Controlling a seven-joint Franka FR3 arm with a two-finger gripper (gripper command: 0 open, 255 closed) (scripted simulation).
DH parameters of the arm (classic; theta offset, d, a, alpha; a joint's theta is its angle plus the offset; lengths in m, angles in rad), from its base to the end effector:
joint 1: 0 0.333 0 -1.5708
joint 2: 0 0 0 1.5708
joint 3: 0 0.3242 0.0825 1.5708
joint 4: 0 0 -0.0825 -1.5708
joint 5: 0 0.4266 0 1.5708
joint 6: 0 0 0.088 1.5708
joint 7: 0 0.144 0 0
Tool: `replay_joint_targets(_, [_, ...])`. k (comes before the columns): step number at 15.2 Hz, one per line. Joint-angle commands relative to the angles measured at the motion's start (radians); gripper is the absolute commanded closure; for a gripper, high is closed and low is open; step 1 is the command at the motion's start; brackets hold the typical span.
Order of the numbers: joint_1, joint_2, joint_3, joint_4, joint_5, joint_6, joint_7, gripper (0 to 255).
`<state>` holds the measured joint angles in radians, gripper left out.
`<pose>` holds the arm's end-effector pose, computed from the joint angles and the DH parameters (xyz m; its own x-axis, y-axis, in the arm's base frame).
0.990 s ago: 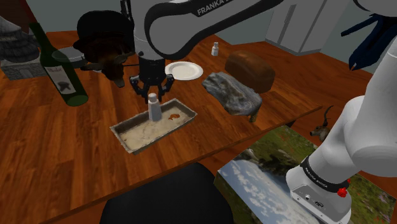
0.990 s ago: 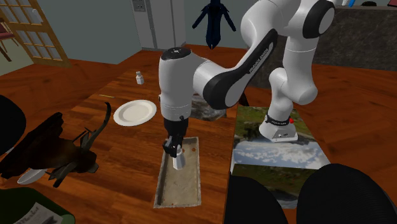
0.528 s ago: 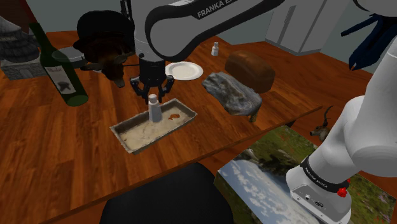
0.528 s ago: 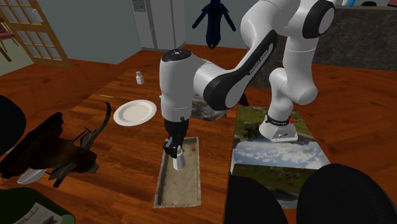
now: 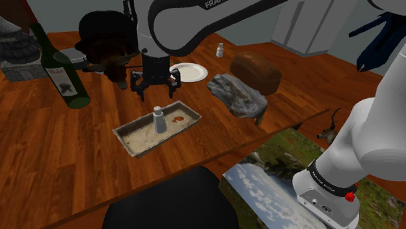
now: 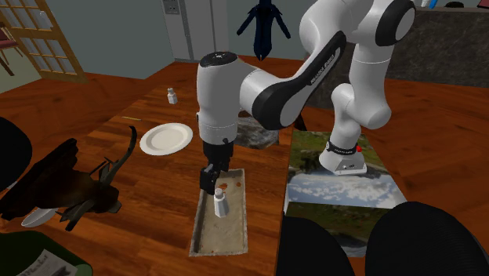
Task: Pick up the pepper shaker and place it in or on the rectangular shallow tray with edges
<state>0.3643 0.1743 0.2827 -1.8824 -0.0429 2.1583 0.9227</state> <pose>0.5275 0.3884 0.3817 0.9640 -0.2598 0.0574 -0.2539 -0.9628 -0.0929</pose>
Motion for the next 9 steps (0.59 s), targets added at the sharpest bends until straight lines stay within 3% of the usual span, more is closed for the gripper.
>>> replay_joint_targets(1, [-0.003,-0.021,0.001,0.034,0.008,-0.054,-0.007,0])
replay_joint_targets(9, [-0.004,-0.031,0.001,0.048,0.012,-0.078,-0.009,0])
